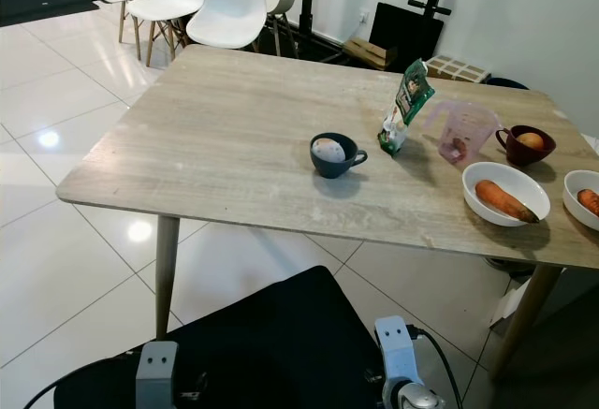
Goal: Restocking fridge
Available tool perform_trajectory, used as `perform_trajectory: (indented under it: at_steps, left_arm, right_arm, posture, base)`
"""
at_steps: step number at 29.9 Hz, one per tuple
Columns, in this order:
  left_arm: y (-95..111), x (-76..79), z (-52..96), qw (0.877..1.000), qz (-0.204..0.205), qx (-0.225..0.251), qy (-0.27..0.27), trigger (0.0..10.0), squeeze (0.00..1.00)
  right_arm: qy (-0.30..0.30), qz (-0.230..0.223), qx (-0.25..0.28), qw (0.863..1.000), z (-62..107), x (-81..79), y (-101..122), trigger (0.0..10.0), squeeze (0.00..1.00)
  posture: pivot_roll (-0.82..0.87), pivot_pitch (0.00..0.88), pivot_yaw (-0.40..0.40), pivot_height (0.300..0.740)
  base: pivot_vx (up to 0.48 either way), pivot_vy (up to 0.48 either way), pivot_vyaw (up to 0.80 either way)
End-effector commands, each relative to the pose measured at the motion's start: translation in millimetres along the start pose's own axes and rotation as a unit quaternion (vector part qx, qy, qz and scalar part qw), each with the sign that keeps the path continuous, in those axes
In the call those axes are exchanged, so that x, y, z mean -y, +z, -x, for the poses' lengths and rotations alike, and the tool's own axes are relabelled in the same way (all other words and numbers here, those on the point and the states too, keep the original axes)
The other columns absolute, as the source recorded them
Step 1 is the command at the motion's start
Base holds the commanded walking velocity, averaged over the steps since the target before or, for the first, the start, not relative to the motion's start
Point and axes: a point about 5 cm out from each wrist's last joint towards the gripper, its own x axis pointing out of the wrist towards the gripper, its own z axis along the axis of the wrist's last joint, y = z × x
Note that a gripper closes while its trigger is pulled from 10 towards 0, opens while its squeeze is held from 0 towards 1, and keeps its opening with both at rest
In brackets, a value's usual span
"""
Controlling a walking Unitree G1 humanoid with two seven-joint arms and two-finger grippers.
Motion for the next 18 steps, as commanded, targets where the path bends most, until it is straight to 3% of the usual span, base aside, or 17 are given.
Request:
perform_trajectory:
  at_steps: [1,6,18]
  left_arm:
    - [-4.7,7.3,1.3,1.0,0.012,-0.006,-0.007,10.0,0.0]
    - [-4.4,7.5,1.3,1.0,0.013,-0.005,-0.008,10.0,0.0]
    - [-4.1,8.1,1.4,1.0,0.011,-0.003,-0.01,10.0,0.0]
  right_arm:
    - [-0.003,0.002,-0.005,1.0,1.8,2.7,-4.9,10.0,0.0]
    - [-0.002,0.003,-0.004,1.0,1.5,1.9,-4.2,10.0,0.0]
    - [0.002,0.011,-0.005,1.0,1.1,0.3,-4.1,10.0,0.0]
  posture:
    - [-0.07,0.057,-0.077,0.736]
    - [-0.07,0.058,-0.077,0.736]
    - [-0.07,0.059,-0.079,0.736]
  base:
    - [0.0,0.0,0.0]
    - [-0.189,0.0,0.0]
    - [-0.413,0.0,0.0]
